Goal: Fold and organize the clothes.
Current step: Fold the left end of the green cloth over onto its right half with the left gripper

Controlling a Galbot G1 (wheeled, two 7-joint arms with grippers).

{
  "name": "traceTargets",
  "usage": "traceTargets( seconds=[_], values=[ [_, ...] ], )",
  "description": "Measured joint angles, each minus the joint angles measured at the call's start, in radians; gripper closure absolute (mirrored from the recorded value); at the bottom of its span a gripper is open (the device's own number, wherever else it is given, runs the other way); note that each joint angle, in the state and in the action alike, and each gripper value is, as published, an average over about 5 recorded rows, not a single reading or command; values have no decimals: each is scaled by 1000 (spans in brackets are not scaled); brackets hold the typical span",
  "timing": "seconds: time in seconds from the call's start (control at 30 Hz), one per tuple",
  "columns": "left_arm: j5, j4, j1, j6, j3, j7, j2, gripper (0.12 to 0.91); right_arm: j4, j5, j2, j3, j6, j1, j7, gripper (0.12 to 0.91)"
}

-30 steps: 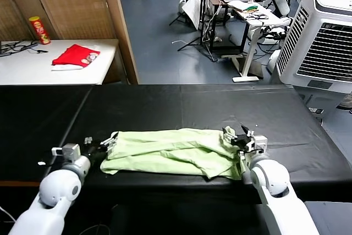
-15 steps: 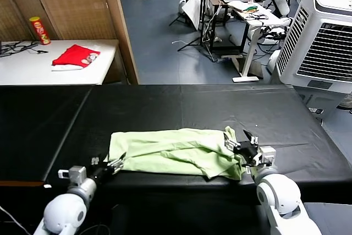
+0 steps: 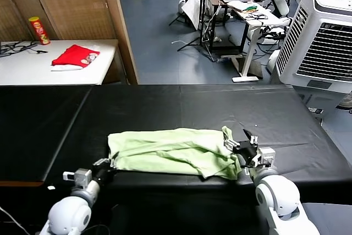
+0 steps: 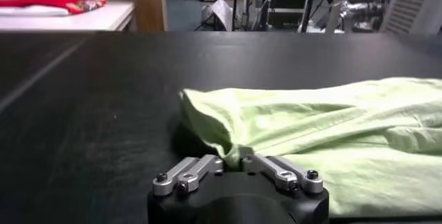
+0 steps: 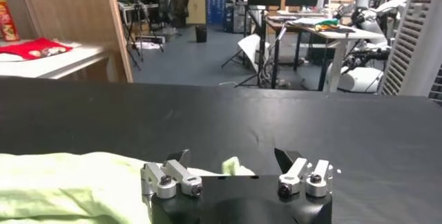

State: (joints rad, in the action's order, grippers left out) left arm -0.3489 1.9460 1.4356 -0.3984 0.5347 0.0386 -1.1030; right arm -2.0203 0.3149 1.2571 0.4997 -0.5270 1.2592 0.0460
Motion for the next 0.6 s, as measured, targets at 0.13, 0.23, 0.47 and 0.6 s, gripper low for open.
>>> traceTargets(
  seconds=[0.13,0.23,0.47,0.6],
  values=[
    [76,-2,19,22,48,-10,50,867,-1,2,0,10,0,1,0,227],
    [67,-11,41,34,111,-14,111,868,-2,2,5,11,0,1,1,227],
    [35,16,80,12,217,23,224,868,-7,-2,24,9,0,11,2,227],
    [-6,90,73,-7,188,51,203,868,-10,-16,37,13,1,24,2,227]
  ],
)
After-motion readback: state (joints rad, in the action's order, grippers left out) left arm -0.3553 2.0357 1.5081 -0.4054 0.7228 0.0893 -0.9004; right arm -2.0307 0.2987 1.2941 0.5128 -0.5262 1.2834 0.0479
